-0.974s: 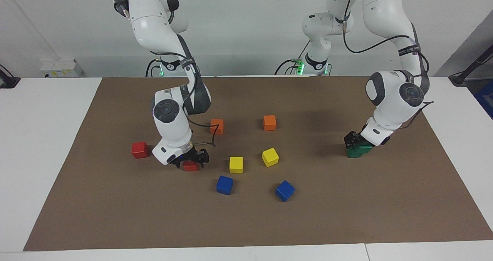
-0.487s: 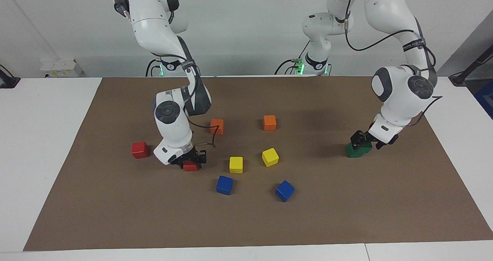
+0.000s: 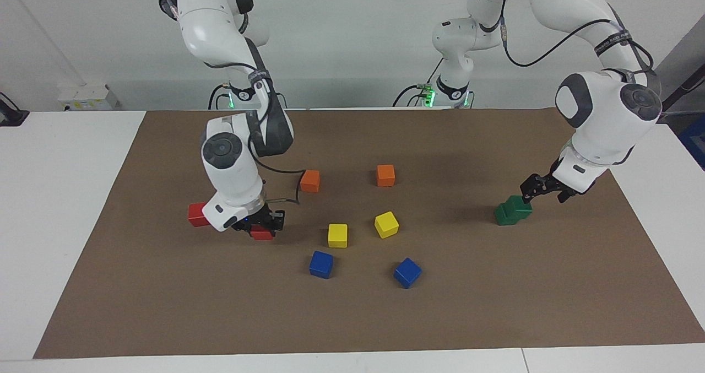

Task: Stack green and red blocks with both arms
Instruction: 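Lower the green block onto the green block while the right gripper lowers red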

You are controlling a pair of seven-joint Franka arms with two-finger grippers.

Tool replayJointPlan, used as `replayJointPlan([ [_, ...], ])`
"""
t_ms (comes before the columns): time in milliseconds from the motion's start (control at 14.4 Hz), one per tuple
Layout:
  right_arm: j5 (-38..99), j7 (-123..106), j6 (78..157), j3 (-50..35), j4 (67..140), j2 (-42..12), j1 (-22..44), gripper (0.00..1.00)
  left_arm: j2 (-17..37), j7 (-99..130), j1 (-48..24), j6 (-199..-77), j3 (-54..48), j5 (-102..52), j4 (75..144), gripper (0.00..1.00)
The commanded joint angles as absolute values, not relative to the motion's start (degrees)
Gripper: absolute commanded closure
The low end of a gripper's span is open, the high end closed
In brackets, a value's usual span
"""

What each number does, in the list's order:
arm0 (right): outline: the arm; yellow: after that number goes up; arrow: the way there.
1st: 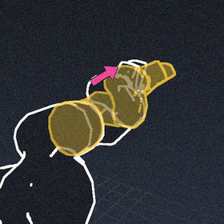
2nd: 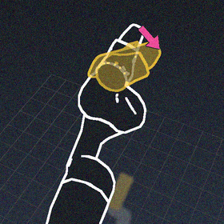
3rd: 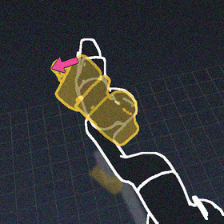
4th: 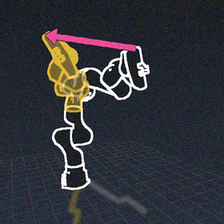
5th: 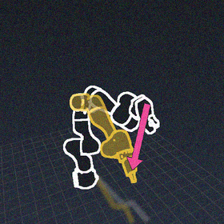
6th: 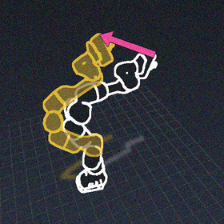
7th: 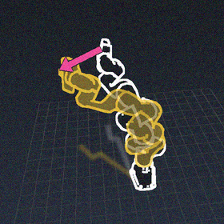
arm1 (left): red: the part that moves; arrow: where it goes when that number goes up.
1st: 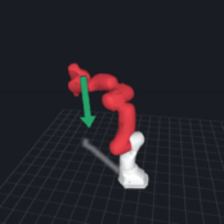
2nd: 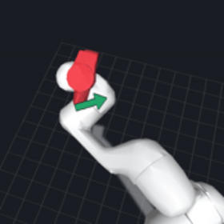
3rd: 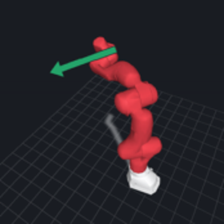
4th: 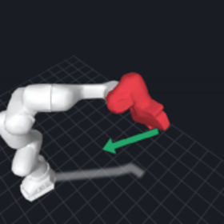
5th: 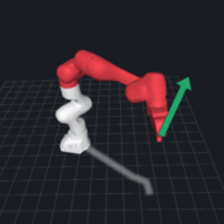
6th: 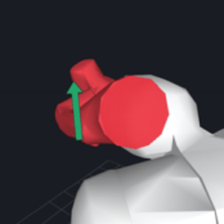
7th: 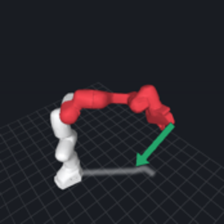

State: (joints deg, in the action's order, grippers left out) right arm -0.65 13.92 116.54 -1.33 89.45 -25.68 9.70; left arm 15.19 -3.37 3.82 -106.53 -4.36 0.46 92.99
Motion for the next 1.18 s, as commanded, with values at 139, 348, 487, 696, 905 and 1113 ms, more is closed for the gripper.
replayJointPlan([
  [139, -0.7, -0.2, 112.6, -1.8, 89.2, -22.5, 1.6, 1.0, 9.3, -2.6, 3.5, -97.4, -4.4, 0.1, 92.4, 0.0],
  [348, -0.7, -3.9, 113.2, -1.7, 94.6, -19.3, -2.4, 1.0, 8.0, -2.6, 3.5, -94.6, -4.4, 0.2, 93.5, 0.0],
  [487, -0.7, -6.5, 115.2, -1.8, 98.3, -17.7, -4.8, 1.0, 6.2, -2.7, 3.3, -95.8, -4.4, 0.2, 97.0, 0.0],
  [696, -0.6, -6.2, 121.2, -1.7, 106.3, -13.6, -4.7, 1.0, 5.5, -2.4, 3.2, -96.1, -4.5, 0.3, 96.4, 0.0],
  [905, -0.4, -5.2, 121.7, -1.8, 109.4, -11.4, -4.7, 1.0, 5.4, 1.0, 2.2, -95.3, -4.5, 0.2, 96.9, 0.0],
  [1113, -0.4, -5.5, 125.6, -1.8, 114.2, -9.5, -4.7, 1.0, 3.9, 2.8, 1.1, -95.0, -4.3, 0.2, 97.6, 0.0],
])
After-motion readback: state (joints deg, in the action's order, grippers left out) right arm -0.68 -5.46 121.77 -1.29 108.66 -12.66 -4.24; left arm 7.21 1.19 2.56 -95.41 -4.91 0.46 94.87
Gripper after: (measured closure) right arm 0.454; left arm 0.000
